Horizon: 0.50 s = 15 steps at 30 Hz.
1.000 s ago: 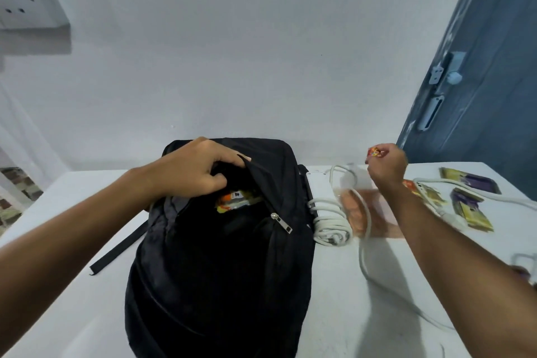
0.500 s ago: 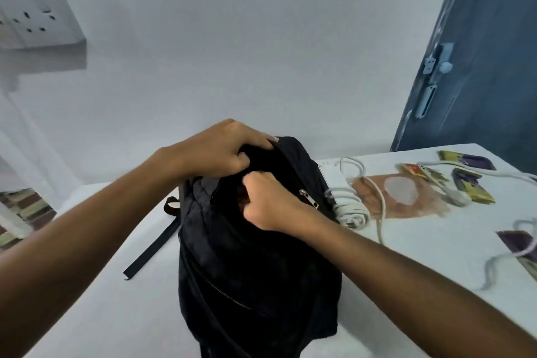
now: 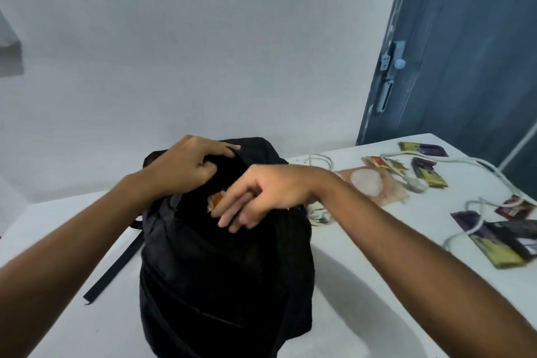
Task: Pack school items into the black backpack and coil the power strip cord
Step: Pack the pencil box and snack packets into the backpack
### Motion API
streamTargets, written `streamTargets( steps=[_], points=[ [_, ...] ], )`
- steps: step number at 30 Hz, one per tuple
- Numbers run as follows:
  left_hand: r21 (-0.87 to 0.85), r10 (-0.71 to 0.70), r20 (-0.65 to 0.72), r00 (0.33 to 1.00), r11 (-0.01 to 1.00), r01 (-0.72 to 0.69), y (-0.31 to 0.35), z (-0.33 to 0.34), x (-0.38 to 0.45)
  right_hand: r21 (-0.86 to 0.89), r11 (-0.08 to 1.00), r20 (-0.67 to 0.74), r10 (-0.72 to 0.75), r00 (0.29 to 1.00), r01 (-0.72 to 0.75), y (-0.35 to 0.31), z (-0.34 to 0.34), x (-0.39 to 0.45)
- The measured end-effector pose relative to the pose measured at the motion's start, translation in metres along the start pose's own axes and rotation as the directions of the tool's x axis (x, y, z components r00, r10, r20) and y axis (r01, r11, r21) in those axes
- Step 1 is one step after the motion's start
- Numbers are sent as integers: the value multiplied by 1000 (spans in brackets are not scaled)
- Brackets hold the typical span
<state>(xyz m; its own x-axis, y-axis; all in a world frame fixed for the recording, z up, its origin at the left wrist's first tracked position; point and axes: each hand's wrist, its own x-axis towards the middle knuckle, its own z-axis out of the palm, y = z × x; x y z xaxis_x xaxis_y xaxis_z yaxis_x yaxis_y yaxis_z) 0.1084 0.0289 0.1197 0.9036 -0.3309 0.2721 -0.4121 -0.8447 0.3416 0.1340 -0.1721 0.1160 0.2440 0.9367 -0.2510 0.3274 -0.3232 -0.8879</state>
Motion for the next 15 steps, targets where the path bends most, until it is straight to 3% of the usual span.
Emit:
streamTargets(
  steps=[1, 2, 3, 4, 6, 7, 9, 12, 15],
  points=[
    [-10, -16, 2, 1000, 1000, 16, 0, 6, 5, 145, 989, -148, 11, 989, 11, 13, -21, -18],
    [-23, -41, 9, 999, 999, 41, -2, 8, 6, 200, 980, -364, 59, 930, 16, 31, -42, -30],
    [-36, -63, 15, 998, 997, 64, -3, 11, 7, 170, 985, -593, 122, 796, -25, 55, -63, -40],
    [-45, -83, 16, 996, 995, 84, -3, 15, 8, 91, 985, -775, 164, 610, -150, 82, -84, -51],
    [-62, -104, 21, 994, 992, 106, -1, 24, 14, 22, 869, -940, 186, 286, -494, 141, -117, -74],
    [-73, -108, 21, 994, 991, 110, 0, 28, 16, 39, 792, -956, 207, 208, -609, 167, -126, -86],
    [-91, -115, 17, 993, 989, 116, 1, 33, 19, 52, 642, -946, 276, 168, -765, 208, -137, -101],
    [-87, -126, 44, 991, 988, 130, -1, 41, 21, -50, 425, -922, 328, 205, -904, 230, -143, -103],
    [-75, -156, 47, 987, 984, 160, -2, 45, 21, -28, 323, -902, 400, 164, -946, 240, -145, -98]
  ],
)
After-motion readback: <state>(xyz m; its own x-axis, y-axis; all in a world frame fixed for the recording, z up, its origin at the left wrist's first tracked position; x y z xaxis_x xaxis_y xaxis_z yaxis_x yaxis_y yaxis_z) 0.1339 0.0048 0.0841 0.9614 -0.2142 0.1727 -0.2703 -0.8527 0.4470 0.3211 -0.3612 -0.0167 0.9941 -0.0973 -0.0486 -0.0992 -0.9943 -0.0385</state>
